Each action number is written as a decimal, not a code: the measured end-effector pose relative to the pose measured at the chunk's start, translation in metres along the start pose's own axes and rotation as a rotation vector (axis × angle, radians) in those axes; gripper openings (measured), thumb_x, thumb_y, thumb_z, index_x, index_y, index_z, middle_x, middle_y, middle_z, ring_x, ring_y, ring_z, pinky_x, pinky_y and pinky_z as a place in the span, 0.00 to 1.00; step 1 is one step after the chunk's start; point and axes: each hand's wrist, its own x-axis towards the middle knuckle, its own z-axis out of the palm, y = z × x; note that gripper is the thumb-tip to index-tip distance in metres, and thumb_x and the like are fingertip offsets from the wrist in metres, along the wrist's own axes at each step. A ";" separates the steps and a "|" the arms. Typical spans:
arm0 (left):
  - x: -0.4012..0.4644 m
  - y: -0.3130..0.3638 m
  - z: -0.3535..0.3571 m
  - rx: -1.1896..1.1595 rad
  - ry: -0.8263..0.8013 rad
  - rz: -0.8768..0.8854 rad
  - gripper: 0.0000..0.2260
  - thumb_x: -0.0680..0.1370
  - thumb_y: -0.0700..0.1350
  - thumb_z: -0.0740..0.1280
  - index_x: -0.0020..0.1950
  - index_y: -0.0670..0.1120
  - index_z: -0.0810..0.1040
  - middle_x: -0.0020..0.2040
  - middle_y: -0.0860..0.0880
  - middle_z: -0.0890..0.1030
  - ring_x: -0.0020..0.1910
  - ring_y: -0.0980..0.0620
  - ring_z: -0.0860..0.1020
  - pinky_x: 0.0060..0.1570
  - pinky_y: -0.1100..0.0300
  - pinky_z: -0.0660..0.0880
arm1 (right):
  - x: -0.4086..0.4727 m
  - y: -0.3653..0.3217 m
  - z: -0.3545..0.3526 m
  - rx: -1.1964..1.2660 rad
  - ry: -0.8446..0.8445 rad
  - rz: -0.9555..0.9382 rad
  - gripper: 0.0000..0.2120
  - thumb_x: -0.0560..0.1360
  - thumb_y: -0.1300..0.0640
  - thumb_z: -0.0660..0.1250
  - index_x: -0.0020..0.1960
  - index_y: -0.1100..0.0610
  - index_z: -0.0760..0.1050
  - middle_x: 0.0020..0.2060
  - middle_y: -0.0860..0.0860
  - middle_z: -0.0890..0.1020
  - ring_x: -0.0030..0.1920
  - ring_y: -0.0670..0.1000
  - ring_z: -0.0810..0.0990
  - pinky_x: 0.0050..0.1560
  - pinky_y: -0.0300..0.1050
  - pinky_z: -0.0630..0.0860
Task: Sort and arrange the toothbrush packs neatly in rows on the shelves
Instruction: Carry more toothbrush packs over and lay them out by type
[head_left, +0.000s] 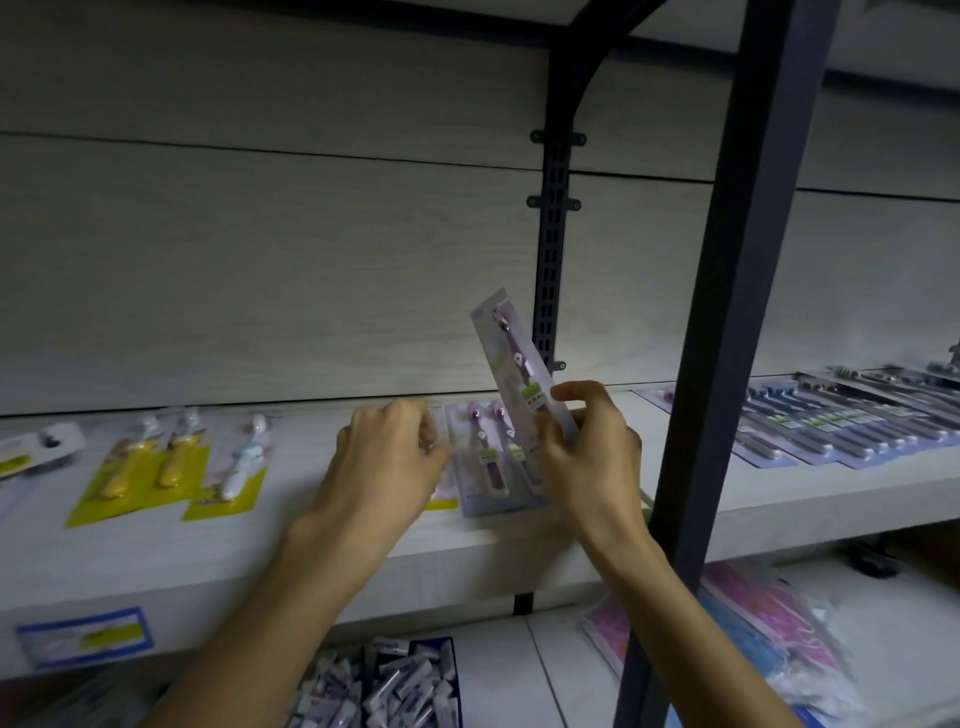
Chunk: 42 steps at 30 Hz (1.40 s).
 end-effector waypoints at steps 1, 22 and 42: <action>-0.003 -0.004 -0.004 -0.001 0.014 0.000 0.06 0.72 0.49 0.71 0.39 0.48 0.76 0.37 0.51 0.80 0.46 0.44 0.78 0.41 0.57 0.69 | -0.003 -0.002 0.001 -0.005 0.002 -0.004 0.13 0.78 0.59 0.64 0.62 0.53 0.70 0.47 0.49 0.79 0.43 0.50 0.81 0.42 0.50 0.82; -0.003 -0.060 -0.039 0.002 0.052 0.039 0.02 0.75 0.48 0.68 0.44 0.51 0.77 0.42 0.55 0.82 0.42 0.51 0.78 0.37 0.59 0.70 | -0.012 -0.037 0.056 -0.358 -0.019 0.038 0.08 0.77 0.59 0.63 0.50 0.62 0.79 0.47 0.59 0.81 0.43 0.57 0.77 0.47 0.52 0.78; -0.011 -0.080 -0.029 -0.006 0.066 0.036 0.03 0.77 0.51 0.65 0.46 0.53 0.76 0.46 0.57 0.80 0.44 0.56 0.77 0.38 0.61 0.69 | -0.020 -0.023 0.077 -0.664 0.060 0.087 0.14 0.76 0.52 0.62 0.60 0.52 0.76 0.60 0.54 0.74 0.60 0.58 0.65 0.59 0.53 0.61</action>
